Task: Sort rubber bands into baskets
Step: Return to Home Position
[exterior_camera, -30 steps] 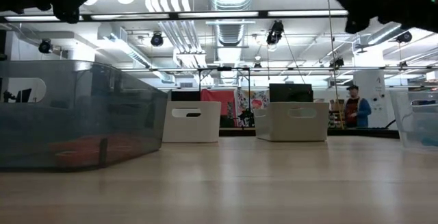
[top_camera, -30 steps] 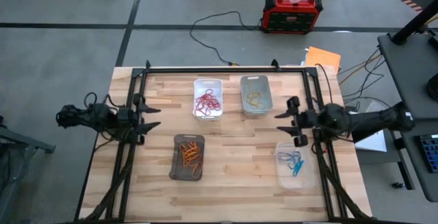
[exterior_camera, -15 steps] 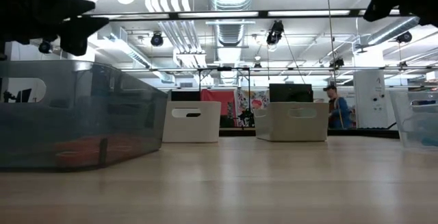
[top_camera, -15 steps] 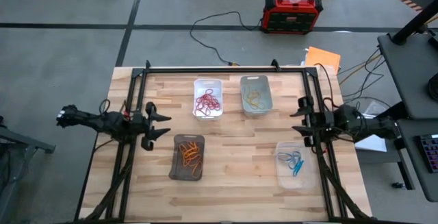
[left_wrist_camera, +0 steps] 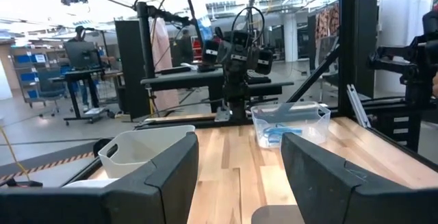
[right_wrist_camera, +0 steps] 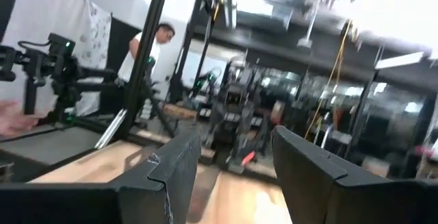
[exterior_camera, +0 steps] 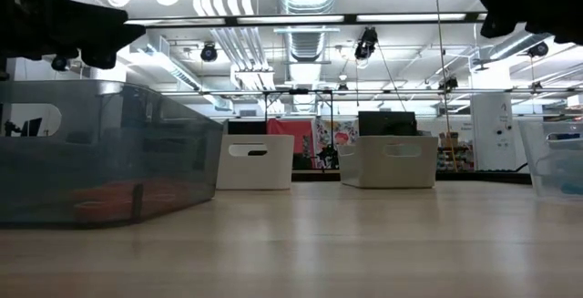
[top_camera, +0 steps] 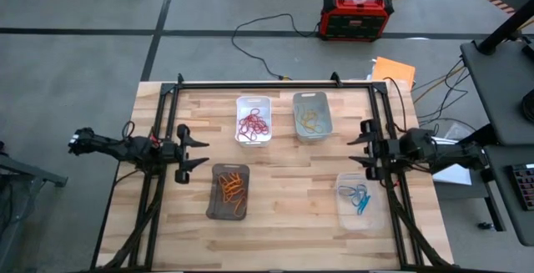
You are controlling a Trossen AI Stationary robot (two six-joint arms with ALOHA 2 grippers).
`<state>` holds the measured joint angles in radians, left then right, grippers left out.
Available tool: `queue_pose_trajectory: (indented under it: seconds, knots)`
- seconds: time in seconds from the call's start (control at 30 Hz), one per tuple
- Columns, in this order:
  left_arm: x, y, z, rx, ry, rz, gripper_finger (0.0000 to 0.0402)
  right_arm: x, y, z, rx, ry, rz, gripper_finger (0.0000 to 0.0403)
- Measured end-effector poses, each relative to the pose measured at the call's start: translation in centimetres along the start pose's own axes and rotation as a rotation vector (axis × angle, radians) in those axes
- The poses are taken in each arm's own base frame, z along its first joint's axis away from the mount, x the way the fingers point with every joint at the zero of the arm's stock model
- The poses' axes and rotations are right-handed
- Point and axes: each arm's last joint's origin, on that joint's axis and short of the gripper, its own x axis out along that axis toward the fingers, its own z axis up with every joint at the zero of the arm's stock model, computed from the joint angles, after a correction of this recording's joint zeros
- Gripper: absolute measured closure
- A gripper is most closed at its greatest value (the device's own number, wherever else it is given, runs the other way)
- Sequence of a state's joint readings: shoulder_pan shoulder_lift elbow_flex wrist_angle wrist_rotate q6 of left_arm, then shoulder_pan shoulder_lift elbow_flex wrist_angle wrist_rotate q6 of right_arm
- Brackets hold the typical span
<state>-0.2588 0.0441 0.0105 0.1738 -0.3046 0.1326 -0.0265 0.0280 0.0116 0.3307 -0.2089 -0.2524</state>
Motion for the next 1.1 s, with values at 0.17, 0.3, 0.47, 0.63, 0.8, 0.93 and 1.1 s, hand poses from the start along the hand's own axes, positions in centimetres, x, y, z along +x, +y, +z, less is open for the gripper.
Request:
queue_pose_trajectory:
  seconds: [0.17,0.3,0.47,0.63,0.8,0.93,1.1]
  knots:
    - [0.1,0.0,-0.1,0.004,0.011,-0.002,0.0208,0.0,0.2,-0.8,0.119,0.081,0.016,0.0227]
    - [0.1,-0.1,-0.2,0.007,0.019,-0.003,0.0208,-0.1,0.3,-1.2,0.204,0.125,0.02,0.0227]
    - [0.2,-0.1,-0.3,0.011,0.031,-0.004,0.0208,-0.1,0.4,-1.4,0.26,0.143,0.019,0.0227]
    - [0.2,-0.1,-0.4,0.014,0.042,-0.006,0.0208,-0.1,0.4,-1.4,0.265,0.142,0.019,0.0227]
    - [0.3,-0.2,-0.5,0.017,0.051,-0.007,0.0208,-0.1,0.4,-1.4,0.264,0.142,0.019,0.0227]
    - [0.3,-0.2,-0.6,0.019,0.058,-0.008,0.0208,-0.1,0.4,-1.4,0.264,0.142,0.019,0.0227]
    - [0.4,-0.2,-0.6,0.021,0.065,-0.009,0.0208,-0.1,0.4,-1.4,0.264,0.141,0.019,0.0227]
